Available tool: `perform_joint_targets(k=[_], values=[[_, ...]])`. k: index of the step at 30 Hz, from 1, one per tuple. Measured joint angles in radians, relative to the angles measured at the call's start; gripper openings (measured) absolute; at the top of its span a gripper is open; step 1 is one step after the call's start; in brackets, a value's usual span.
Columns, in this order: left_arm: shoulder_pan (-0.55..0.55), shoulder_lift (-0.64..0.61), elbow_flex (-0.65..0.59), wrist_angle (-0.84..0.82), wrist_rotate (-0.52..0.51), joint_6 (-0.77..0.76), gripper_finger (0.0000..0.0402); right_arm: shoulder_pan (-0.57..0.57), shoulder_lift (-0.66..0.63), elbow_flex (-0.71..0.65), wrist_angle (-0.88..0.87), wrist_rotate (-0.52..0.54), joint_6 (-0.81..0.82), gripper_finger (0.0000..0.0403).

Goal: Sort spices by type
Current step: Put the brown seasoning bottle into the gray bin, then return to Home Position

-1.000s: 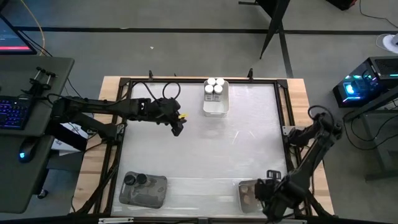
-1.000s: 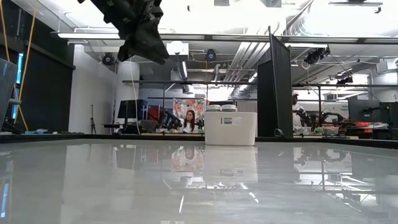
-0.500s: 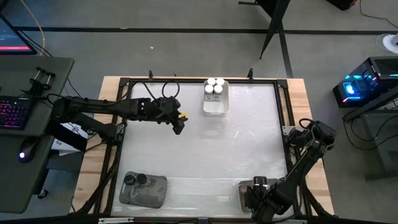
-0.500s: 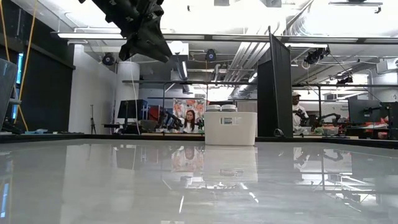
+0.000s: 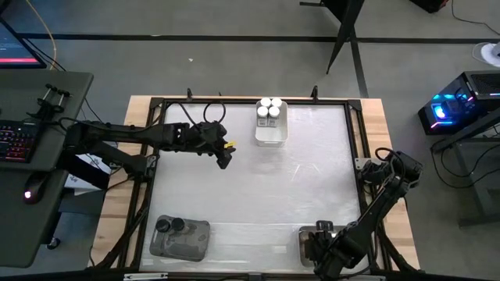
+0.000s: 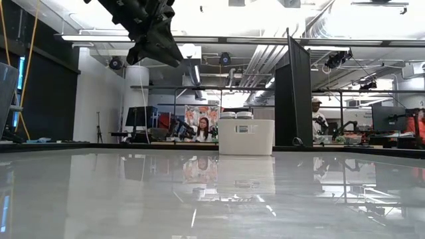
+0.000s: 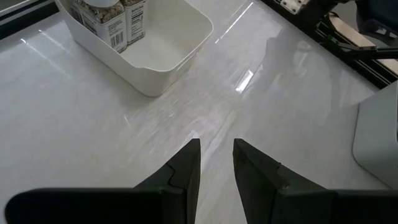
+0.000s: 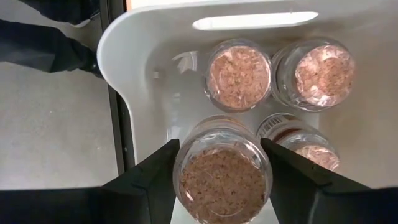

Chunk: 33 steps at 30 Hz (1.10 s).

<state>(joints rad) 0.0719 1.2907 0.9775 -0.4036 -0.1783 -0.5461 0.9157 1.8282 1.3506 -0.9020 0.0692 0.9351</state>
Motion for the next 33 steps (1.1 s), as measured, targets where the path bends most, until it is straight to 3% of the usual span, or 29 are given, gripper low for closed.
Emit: perform_joint_targets(k=[8, 22, 28, 33], values=[[0.000, 0.000, 0.000, -0.002, 0.000, 0.000, 0.0084, 0.000, 0.000, 0.000, -0.001, -0.003, 0.006, 0.0205], [0.000, 0.000, 0.000, -0.038, 0.000, 0.000, 0.0084, 0.000, 0.000, 0.000, -0.001, 0.005, -0.001, 0.0252], [0.000, -0.001, 0.000, -0.031, 0.000, 0.000, 0.0084, 0.000, -0.001, 0.043, -0.025, -0.142, -0.043, 0.0252], [0.000, -0.044, 0.012, 0.038, 0.042, 0.113, 0.0084, 0.000, -0.017, 0.203, -0.228, -0.173, -0.086, 0.0252]])
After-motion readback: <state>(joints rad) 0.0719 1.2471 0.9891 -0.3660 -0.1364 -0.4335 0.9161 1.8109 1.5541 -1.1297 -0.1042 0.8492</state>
